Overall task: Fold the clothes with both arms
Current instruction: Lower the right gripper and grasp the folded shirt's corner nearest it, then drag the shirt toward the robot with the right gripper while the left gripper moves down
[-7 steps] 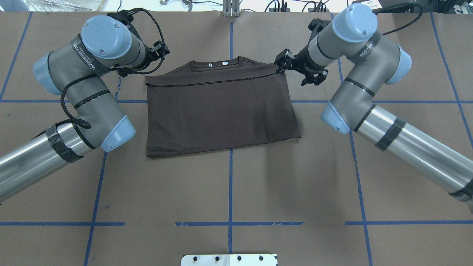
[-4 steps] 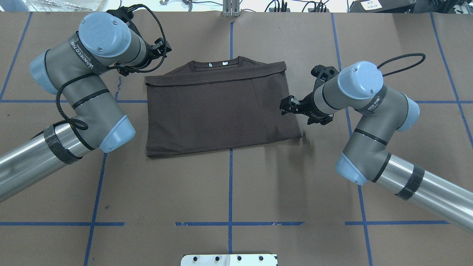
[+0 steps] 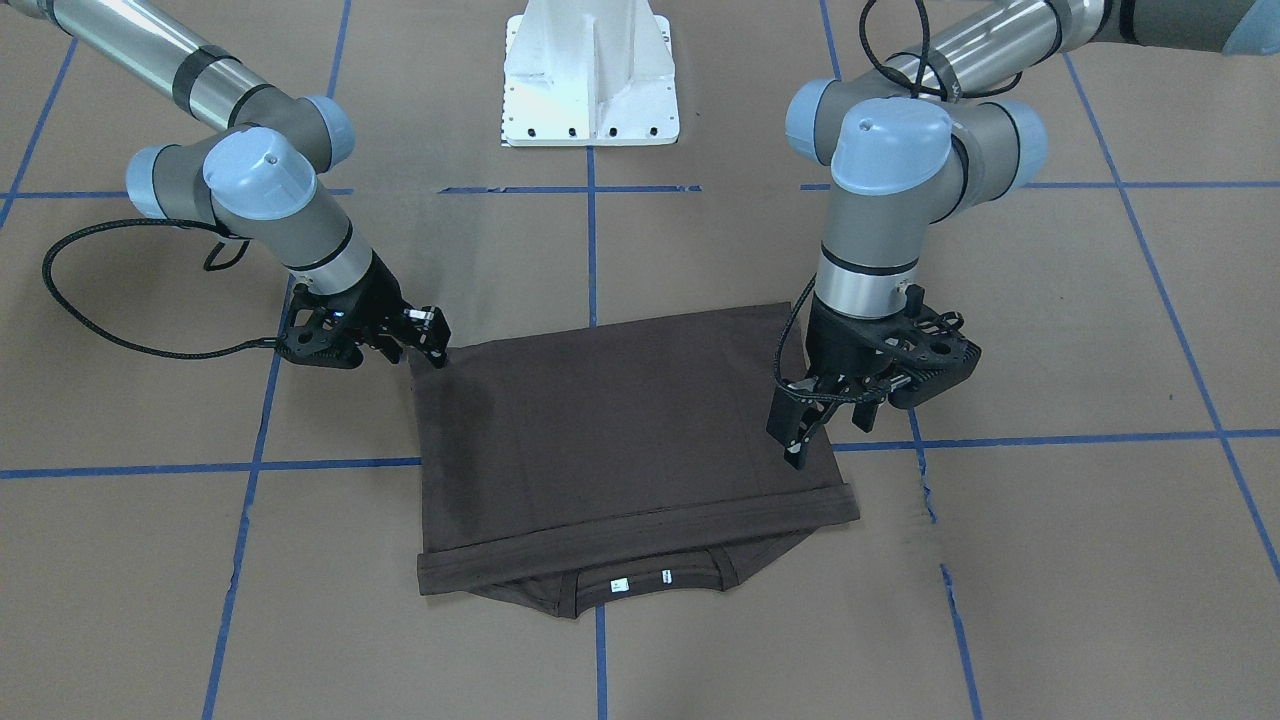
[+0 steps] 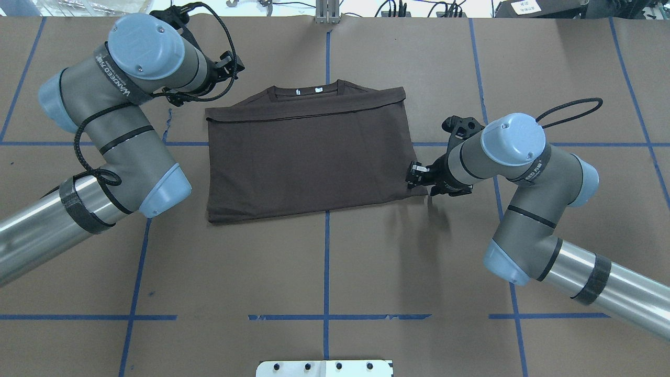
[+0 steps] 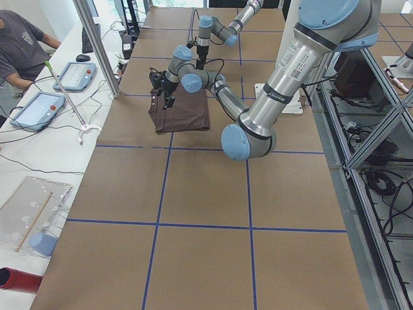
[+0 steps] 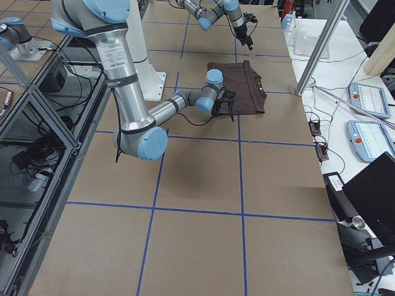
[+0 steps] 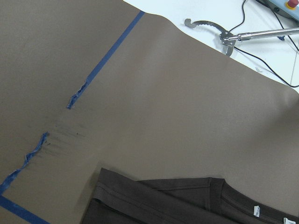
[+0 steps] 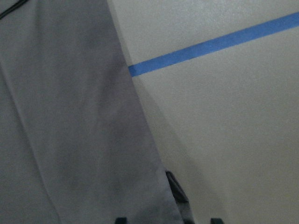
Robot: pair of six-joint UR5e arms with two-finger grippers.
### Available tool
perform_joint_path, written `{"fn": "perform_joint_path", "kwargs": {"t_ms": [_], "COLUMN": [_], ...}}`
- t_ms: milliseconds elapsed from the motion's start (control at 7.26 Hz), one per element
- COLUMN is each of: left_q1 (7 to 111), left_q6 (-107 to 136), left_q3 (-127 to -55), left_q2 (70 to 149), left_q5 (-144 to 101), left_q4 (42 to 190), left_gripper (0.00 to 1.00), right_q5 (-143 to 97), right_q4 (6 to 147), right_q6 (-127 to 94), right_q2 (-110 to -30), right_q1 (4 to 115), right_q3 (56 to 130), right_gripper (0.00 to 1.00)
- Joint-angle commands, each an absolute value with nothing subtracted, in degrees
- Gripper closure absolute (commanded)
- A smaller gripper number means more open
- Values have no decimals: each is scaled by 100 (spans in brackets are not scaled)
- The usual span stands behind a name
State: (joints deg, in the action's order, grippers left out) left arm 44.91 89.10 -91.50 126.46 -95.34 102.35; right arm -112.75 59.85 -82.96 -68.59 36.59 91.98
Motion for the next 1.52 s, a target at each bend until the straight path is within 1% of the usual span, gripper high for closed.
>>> {"fn": "perform_joint_path", "kwargs": {"t_ms": [0,138,689,827,964,1102,1240,1378], "left_q1": [4491,4491,4491,4491,4491,4491,4483,4465], "left_q6": [8912,8912,8903,8912,8912,8921,9025,9044], "left_q3": [-9158,-9158,-9158,-9219,-9228,-9246,-9272,-9316], "left_q2": [12630,12630,12656,12665,12656,12656,12639,12630], "left_q5": [-9527,-9527,-9527,-9527,-9527,-9527,-9519,-9519], "left_q4": [10213,10213,10213,10204,10204,10204,10204,10204], "left_gripper": [0,0,0,0,0,0,0,0], "right_q5": [-11259,-11250,-11732,-11846,-11848,-11830,-11804,-11804], "right_q4": [5994,5994,5986,5985,5985,5985,5985,5985], "right_q6": [-8253,-8253,-8244,-8244,-8253,-8288,-8332,-8341], "right_q2": [-6864,-6847,-6978,-7170,-7642,-8343,-9220,-9959], "right_q1": [3700,3700,3805,3753,3501,3185,2764,2290], "right_q3": [9167,9167,9228,9472,10014,10742,11532,12114], "right_gripper": [70,100,100,100,100,100,100,100]}}
